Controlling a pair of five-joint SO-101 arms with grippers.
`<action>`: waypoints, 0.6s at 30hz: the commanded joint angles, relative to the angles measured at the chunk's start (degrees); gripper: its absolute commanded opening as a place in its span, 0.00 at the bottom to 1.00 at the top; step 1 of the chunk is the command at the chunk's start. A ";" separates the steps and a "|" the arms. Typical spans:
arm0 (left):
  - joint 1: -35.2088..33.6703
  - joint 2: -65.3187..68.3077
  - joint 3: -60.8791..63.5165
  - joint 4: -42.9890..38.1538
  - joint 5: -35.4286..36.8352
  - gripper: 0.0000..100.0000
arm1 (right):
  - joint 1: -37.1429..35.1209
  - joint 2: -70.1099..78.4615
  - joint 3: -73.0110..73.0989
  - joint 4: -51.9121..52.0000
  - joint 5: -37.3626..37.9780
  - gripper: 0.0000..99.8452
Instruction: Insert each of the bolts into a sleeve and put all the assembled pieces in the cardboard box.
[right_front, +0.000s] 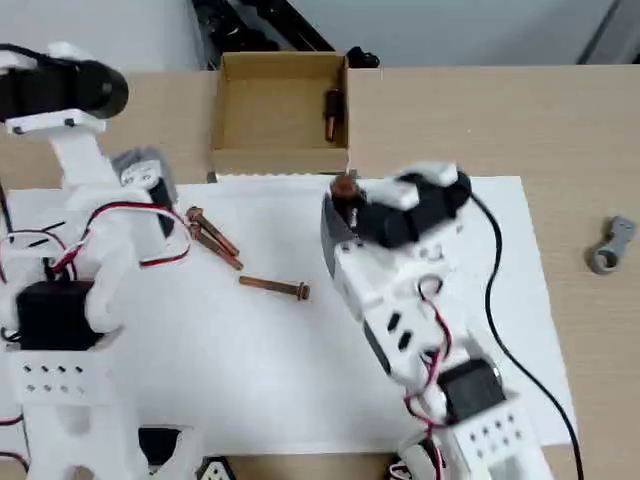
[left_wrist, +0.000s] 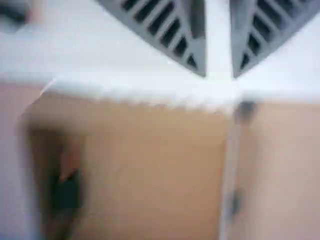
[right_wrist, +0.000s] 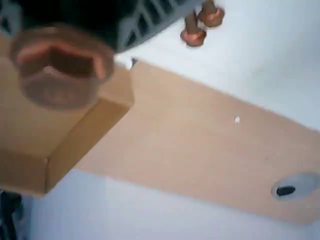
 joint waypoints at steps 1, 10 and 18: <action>-1.93 -1.05 -2.42 5.45 -2.81 0.02 | 1.54 10.07 -10.20 -4.97 0.62 0.00; -2.02 -0.97 -2.15 12.04 -5.01 0.02 | 5.23 38.46 -23.21 -20.70 3.69 0.00; -2.02 -0.88 -2.07 12.31 -5.19 0.02 | 7.96 63.78 -40.88 -27.74 3.34 0.00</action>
